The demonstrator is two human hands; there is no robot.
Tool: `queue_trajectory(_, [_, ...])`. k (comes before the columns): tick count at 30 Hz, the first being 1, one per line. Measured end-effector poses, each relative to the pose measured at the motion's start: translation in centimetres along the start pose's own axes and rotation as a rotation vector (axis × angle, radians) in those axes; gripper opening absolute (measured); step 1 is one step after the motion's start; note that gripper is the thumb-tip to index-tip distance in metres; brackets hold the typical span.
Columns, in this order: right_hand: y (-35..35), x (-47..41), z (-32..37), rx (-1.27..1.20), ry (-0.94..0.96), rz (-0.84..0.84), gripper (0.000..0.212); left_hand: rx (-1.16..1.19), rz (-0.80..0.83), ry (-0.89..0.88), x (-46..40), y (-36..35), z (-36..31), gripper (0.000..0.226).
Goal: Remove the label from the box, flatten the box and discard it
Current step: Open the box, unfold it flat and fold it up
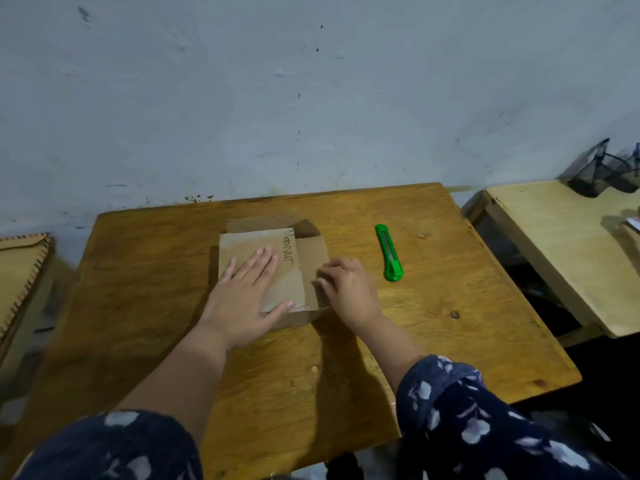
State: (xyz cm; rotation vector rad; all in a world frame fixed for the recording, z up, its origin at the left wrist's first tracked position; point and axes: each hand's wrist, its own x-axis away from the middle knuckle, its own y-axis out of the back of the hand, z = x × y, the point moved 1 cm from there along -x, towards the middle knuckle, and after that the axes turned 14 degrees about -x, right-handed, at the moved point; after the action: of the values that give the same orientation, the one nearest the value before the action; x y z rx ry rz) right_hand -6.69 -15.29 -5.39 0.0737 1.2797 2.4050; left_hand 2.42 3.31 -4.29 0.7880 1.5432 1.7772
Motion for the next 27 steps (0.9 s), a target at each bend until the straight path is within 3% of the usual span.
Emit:
queue_trajectory(4, [-1.1,1.2,0.1,-0.005,-0.094,0.158,0.04,-0.03,-0.003,0.026,2.0,-0.3,1.6,0.089])
queue_trajectory(11, [-2.8,1.8,3.6,0.007,-0.134,0.088,0.056,0.003,-0.021,0.061,3.2,-0.6,2.3,0.089])
queue_trajectory(15, [-2.7,2.2,4.6,-0.09,-0.165,0.047,0.051,0.003,-0.018,0.055,3.3,-0.4,2.3,0.093])
queue_trajectory(20, [-0.9,1.7,3.7,-0.265,-0.303,-0.13,0.042,0.003,-0.011,0.052,3.0,-0.6,2.4,0.096])
queue_trajectory(24, [-0.3,1.5,1.3,-0.166,-0.391,-0.212,0.039,-0.003,-0.017,0.046,3.0,-0.8,2.5,0.094])
queue_trajectory(27, [-0.5,1.6,-0.2,0.032,-0.478,-0.062,0.035,-0.007,-0.02,0.042,3.0,-0.9,2.6,0.091])
